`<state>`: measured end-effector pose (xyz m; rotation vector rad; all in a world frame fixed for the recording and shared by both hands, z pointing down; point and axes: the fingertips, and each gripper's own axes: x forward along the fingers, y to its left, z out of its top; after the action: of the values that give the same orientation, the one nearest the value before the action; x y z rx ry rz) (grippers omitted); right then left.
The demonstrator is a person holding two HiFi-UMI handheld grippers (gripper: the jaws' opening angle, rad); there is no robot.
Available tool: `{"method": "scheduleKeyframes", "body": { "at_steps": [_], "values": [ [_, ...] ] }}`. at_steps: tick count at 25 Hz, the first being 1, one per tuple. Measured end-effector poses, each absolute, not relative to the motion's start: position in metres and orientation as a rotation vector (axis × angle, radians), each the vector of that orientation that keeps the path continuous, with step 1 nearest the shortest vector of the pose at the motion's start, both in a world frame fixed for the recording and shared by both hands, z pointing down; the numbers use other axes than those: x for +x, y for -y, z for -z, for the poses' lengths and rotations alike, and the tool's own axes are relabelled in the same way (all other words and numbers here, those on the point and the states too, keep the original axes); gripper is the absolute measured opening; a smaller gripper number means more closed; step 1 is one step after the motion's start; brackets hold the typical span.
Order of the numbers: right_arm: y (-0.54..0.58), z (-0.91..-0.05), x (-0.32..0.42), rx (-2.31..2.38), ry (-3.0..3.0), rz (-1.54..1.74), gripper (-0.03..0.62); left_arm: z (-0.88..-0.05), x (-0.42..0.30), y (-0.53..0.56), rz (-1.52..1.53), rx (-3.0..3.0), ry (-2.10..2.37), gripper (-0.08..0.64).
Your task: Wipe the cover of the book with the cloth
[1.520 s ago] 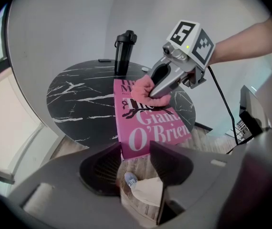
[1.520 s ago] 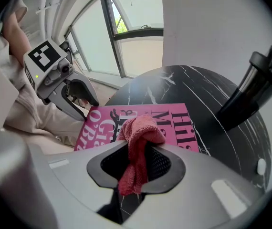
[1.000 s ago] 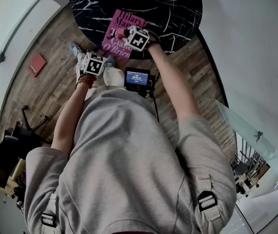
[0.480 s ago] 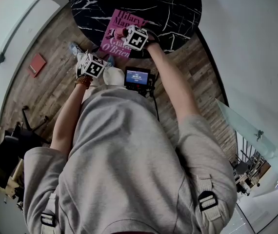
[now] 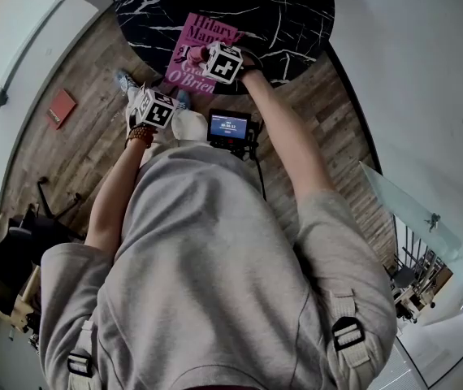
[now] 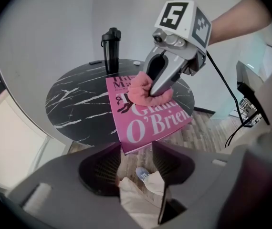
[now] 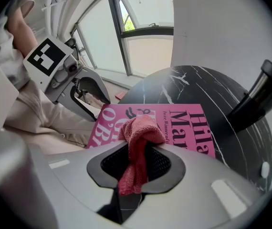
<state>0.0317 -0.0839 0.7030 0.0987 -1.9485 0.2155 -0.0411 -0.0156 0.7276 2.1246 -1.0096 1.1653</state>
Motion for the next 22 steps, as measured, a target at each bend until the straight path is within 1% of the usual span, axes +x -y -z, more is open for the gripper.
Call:
{"method": "scheduleKeyframes", "body": {
  "at_steps": [22],
  "values": [
    [0.035,-0.703,0.02,-0.051,1.952,-0.235,0.095,-0.729,-0.041,0.015,-1.151,2.115,1.011,0.209]
  ]
}}
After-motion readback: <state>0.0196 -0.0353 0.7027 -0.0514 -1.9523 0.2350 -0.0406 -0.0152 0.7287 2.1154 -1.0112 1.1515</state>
